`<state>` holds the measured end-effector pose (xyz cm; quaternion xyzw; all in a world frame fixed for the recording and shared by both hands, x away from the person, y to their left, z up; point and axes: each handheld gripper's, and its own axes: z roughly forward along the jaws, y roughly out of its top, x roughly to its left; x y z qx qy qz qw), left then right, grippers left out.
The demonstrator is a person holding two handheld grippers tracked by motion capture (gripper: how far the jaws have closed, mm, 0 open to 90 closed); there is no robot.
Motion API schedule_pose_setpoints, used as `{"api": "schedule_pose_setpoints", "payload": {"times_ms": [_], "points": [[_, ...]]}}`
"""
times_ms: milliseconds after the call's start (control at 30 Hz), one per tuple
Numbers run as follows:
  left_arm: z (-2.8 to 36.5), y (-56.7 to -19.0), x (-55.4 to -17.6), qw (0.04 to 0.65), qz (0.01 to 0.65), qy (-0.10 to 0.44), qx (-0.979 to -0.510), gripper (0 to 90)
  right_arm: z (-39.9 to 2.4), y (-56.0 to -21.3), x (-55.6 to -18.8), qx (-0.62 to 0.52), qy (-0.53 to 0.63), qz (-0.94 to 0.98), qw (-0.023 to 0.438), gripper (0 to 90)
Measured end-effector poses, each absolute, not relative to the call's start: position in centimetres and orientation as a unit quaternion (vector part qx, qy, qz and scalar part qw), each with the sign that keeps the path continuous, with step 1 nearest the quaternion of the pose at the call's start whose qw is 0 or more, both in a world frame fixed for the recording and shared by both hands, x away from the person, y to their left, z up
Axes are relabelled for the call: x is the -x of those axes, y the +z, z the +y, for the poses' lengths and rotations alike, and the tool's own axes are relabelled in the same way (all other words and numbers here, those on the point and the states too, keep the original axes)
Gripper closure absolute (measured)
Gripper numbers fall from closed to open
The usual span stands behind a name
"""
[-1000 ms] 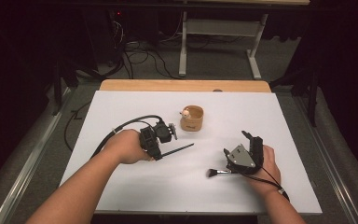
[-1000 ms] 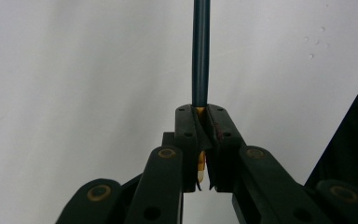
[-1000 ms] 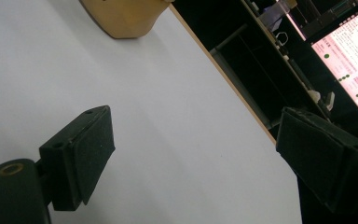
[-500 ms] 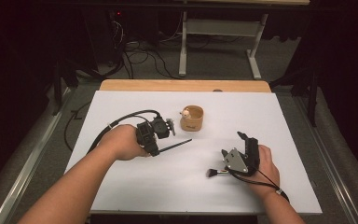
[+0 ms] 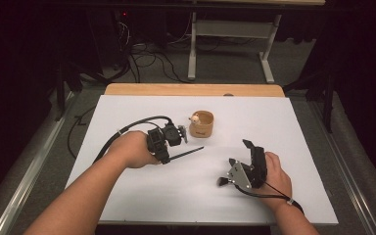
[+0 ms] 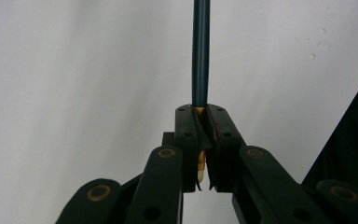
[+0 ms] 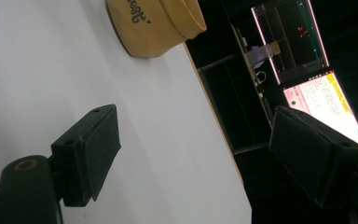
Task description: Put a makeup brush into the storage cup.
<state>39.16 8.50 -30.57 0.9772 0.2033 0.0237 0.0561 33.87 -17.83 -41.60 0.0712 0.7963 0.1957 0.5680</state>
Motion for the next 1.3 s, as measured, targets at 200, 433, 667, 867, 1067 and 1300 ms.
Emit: {"api": "schedule_pose_setpoints", "payload": {"times_ms": [200, 433, 667, 867, 1067, 1300], "points": [[8.0, -30.7, -39.1, 0.053, 0.201, 0.026, -0.978, 84.0, -17.2, -41.6, -33.5, -0.051, 0.184, 0.793, 0.578, 18.5], [7.4, -31.2, -39.2, 0.049, 0.194, 0.026, -0.979, 84.0, -16.6, -42.0, -33.1, -0.03, 0.171, 0.794, 0.582, 22.4], [6.5, -31.4, -39.2, 0.051, 0.186, 0.026, -0.981, 84.0, -15.7, -42.3, -32.6, 0.011, 0.146, 0.794, 0.591, 29.3], [5.4, -31.8, -39.0, 0.052, 0.172, 0.025, -0.983, 84.0, -15.4, -42.4, -32.4, 0.024, 0.138, 0.792, 0.594, 35.3], [4.4, -31.7, -39.0, 0.053, 0.163, 0.024, -0.985, 83.9, -15.3, -42.4, -32.5, 0.046, 0.13, 0.794, 0.592, 40.4], [3.5, -32.0, -39.0, 0.049, 0.155, 0.023, -0.986, 84.0, -15.3, -42.5, -32.3, 0.058, 0.119, 0.79, 0.598, 45.5]]}}
